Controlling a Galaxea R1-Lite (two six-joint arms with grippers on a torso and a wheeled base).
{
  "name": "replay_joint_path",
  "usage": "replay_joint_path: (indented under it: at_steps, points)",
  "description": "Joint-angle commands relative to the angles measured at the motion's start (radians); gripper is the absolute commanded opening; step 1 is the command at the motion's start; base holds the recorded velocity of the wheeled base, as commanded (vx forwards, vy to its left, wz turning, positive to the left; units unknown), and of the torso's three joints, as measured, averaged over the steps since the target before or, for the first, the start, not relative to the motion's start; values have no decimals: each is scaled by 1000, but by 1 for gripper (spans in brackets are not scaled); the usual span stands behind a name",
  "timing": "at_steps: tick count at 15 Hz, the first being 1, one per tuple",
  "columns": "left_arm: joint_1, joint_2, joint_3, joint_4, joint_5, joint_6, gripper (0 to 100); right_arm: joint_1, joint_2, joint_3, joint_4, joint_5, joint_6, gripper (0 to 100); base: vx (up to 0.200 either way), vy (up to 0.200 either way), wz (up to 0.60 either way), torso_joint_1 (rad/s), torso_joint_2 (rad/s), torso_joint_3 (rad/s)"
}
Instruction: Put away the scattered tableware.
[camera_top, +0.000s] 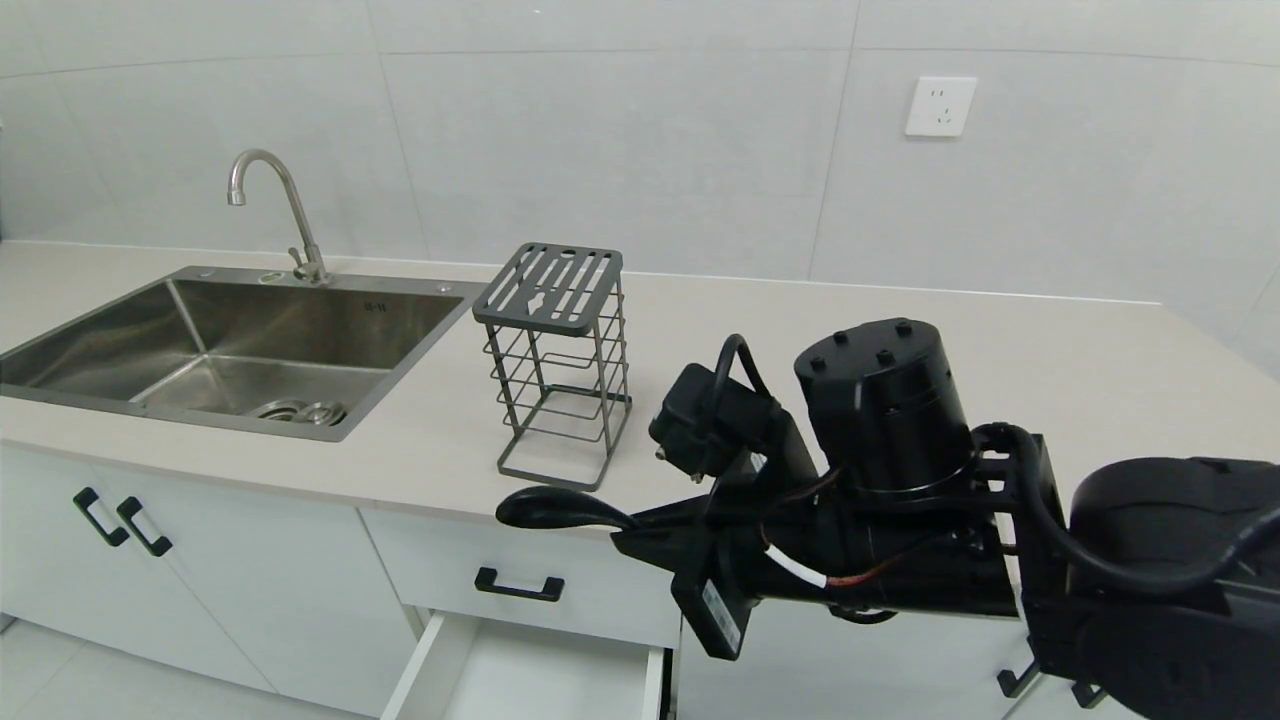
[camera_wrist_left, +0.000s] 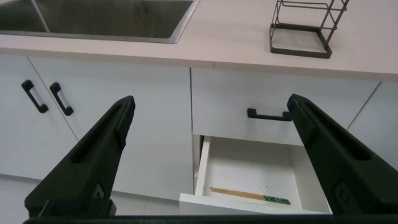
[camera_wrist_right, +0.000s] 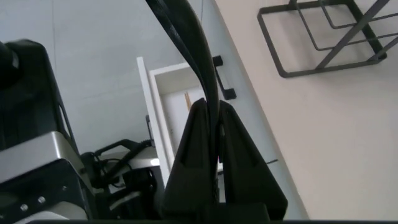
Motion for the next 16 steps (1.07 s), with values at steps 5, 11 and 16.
replay_joint_path:
  at_steps: [5,11,16]
  points:
    - [0,1,0,0,0,0,100,25,63,-72,0,-3,47,0,0,0,0,0,0,0]
    - [0,1,0,0,0,0,100,49,211,-295,140,11,50,0,0,0,0,0,0,0]
    - [0,1,0,0,0,0,100,77,247,-321,143,3,49,0,0,0,0,0,0,0]
